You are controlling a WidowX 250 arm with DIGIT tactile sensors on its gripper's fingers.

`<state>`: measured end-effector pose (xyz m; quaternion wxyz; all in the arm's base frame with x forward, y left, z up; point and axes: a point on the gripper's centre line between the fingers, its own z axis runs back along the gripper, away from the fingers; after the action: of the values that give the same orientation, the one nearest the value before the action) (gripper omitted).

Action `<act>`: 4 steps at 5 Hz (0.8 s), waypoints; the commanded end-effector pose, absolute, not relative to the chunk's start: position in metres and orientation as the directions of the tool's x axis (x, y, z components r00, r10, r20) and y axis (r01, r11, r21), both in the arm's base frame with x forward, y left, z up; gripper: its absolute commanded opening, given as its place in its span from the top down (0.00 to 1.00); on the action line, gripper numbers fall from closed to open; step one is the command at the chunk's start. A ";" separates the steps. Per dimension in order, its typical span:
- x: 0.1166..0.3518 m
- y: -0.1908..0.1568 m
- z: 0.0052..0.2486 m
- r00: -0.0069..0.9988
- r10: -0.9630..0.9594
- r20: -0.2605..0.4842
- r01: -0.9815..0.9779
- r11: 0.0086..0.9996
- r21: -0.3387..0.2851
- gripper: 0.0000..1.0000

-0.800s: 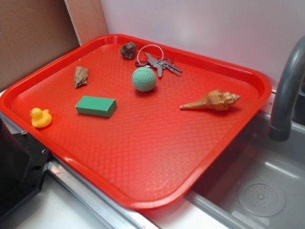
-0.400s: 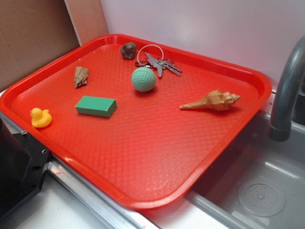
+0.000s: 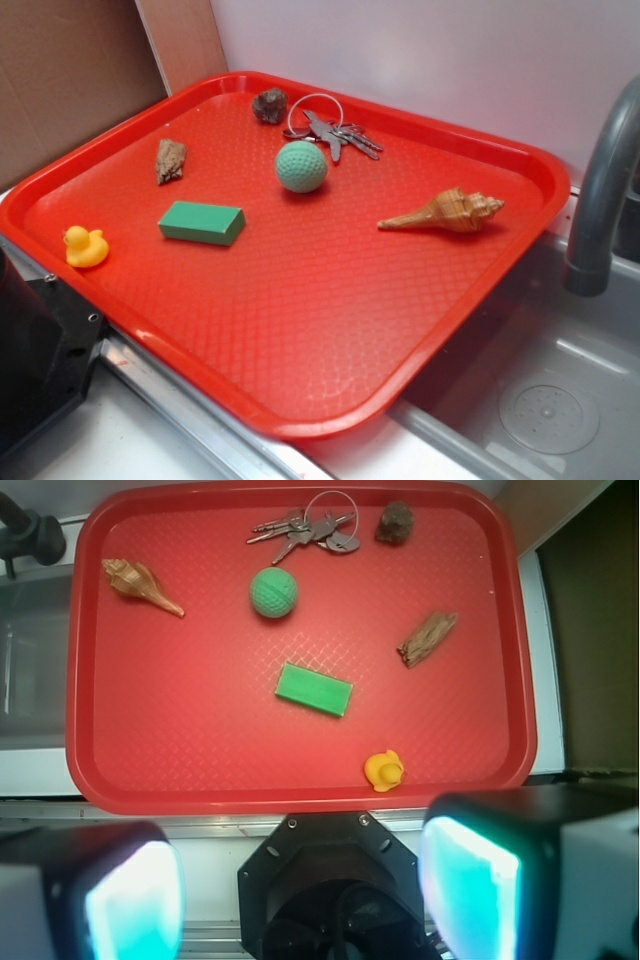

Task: Grab the green block.

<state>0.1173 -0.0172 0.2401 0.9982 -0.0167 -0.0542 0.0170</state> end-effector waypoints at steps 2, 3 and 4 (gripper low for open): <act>0.182 0.005 0.145 0.947 -0.307 0.096 0.306 0.952 0.033 0.00; 0.191 0.006 0.103 0.863 -0.501 0.064 0.500 0.865 0.032 0.00; 0.184 0.002 0.069 0.730 -0.683 0.021 0.683 0.730 0.008 0.00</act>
<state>0.1815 0.0068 0.0636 0.9306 -0.0062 0.0014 -0.3659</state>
